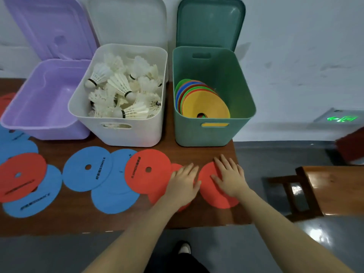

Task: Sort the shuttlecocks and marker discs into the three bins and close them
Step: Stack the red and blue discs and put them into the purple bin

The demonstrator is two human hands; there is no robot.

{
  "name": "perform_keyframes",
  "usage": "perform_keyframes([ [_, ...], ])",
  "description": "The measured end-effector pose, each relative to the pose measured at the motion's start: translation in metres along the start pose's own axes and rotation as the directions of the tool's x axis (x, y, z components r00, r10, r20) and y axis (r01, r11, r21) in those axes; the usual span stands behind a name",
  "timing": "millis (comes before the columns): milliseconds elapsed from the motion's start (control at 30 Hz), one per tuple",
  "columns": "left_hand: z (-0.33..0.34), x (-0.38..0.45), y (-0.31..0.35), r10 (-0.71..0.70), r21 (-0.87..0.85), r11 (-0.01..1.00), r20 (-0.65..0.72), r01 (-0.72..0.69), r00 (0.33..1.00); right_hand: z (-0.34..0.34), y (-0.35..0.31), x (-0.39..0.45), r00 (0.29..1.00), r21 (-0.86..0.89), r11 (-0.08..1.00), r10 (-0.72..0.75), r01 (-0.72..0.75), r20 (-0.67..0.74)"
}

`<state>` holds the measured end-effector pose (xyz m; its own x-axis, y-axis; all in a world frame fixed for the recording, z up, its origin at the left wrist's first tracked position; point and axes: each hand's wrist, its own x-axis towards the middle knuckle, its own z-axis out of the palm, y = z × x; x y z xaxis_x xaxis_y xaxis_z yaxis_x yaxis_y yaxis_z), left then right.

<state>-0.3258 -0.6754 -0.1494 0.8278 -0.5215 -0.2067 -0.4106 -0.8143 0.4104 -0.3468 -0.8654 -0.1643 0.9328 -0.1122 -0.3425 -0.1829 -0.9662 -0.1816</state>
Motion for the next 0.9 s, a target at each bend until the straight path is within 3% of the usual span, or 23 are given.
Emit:
perform_keyframes([
  [100,0.012,0.016,0.013,-0.019,0.024,1.000,0.126,0.017,0.992,0.009,0.011,-0.003,1.000,0.032,0.999,-0.029,0.029,0.005],
  [200,0.023,0.016,0.017,-0.026,0.081,0.997,0.162,0.013,0.986,0.013,0.019,-0.004,0.994,0.043,0.995,-0.083,0.086,-0.067],
  [467,0.032,0.008,0.026,-0.007,0.042,0.999,0.101,0.003,0.995,0.018,0.025,-0.005,0.980,0.200,0.973,-0.074,0.111,-0.184],
  [600,0.037,0.012,0.034,-0.014,-0.053,0.998,0.072,0.017,0.997,0.020,0.028,-0.006,0.954,0.354,0.932,0.030,0.081,-0.298],
  [733,0.037,0.009,0.036,-0.025,-0.197,0.980,0.043,0.033,0.999,0.016,0.028,-0.011,0.910,0.371,0.909,-0.022,0.191,-0.413],
  [833,0.032,0.000,0.033,-0.001,-0.361,0.932,-0.047,-0.016,0.999,0.010,0.019,-0.016,0.898,0.387,0.891,-0.050,0.238,-0.437],
  [900,0.024,-0.005,0.026,0.033,-0.380,0.921,-0.152,-0.089,0.988,0.002,0.008,-0.015,0.888,0.391,0.880,-0.072,0.271,-0.453],
])
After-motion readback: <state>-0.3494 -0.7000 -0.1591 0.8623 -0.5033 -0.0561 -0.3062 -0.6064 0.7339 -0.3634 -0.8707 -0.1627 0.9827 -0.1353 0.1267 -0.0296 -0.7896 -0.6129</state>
